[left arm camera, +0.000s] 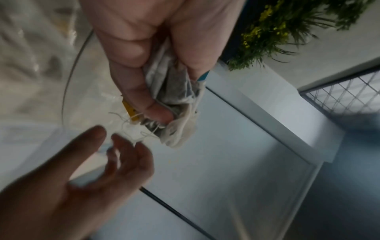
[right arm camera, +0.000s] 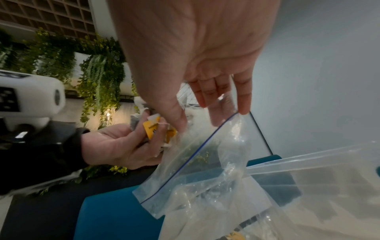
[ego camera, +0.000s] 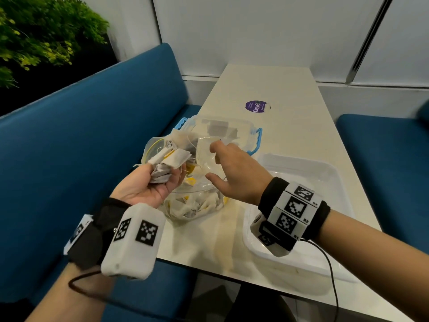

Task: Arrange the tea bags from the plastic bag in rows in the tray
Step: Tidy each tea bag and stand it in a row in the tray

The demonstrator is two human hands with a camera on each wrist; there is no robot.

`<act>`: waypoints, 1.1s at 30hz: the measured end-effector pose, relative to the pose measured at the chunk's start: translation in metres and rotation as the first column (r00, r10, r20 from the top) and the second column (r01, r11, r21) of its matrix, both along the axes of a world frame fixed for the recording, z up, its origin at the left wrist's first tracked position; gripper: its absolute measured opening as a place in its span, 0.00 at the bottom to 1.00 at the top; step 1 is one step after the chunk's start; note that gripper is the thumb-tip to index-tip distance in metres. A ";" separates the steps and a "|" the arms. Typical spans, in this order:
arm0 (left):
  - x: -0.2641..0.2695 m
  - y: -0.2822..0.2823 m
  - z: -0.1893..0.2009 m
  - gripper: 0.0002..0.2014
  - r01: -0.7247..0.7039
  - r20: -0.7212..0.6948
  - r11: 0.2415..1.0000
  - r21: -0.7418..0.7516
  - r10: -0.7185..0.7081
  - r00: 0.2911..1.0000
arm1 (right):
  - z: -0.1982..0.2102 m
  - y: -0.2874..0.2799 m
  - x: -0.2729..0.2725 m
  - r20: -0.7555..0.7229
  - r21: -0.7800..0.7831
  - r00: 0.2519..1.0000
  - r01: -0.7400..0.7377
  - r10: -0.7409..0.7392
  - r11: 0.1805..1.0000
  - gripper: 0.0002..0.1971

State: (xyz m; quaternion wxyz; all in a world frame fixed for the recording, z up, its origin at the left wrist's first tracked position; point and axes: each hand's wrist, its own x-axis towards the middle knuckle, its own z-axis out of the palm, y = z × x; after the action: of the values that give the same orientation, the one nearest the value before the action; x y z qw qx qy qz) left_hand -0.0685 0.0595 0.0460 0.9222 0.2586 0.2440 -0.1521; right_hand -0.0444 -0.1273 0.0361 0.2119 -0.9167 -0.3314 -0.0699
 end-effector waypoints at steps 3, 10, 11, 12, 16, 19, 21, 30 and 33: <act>-0.010 -0.020 0.010 0.13 0.016 0.018 0.998 -0.067 -0.015 1.000 | -0.003 -0.006 0.000 -0.094 0.180 0.992 -0.066 0.084 0.981 0.21; 0.002 -0.056 0.019 0.12 0.124 0.043 0.974 -0.190 -0.118 0.992 | 0.013 -0.044 -0.005 0.022 0.546 0.999 0.006 -0.022 0.838 0.27; 0.003 -0.064 0.020 0.15 0.179 0.063 0.959 -0.219 -0.170 0.983 | 0.020 -0.052 -0.008 -0.012 0.588 1.000 0.014 -0.009 0.808 0.28; 0.003 -0.071 0.019 0.22 0.235 0.093 0.938 -0.255 -0.219 0.971 | 0.027 -0.058 -0.011 -0.057 0.624 0.998 0.021 0.018 0.781 0.28; 0.001 -0.108 0.010 0.28 0.359 0.158 0.890 -0.282 -0.326 0.932 | 0.035 -0.077 -0.018 -0.177 0.634 0.983 0.073 0.053 0.770 0.33; -0.001 -0.135 0.000 0.11 0.306 0.114 0.936 -0.173 -0.289 0.950 | 0.024 -0.087 -0.021 -0.123 0.531 0.992 0.069 -0.004 0.844 0.41; 0.002 -0.144 -0.011 0.16 0.275 0.113 0.947 -0.165 -0.259 0.959 | 0.014 -0.091 -0.021 -0.087 0.476 0.996 0.063 -0.024 0.877 0.39; -0.002 -0.154 -0.024 0.12 0.350 0.195 0.925 -0.145 -0.320 0.927 | -0.011 -0.087 -0.028 -0.051 0.270 0.996 0.086 -0.075 0.959 0.24; -0.002 -0.152 -0.026 0.12 0.337 0.196 0.937 -0.094 -0.314 0.929 | -0.016 -0.084 -0.028 0.052 0.217 0.997 0.049 -0.062 0.975 0.23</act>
State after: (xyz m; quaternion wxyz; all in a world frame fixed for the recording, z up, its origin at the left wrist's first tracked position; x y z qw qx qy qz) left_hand -0.0707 -0.0930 0.0197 0.9166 0.2494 0.1043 -0.2945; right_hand -0.0722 -0.2114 0.0199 0.2982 -0.8948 -0.3020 -0.1382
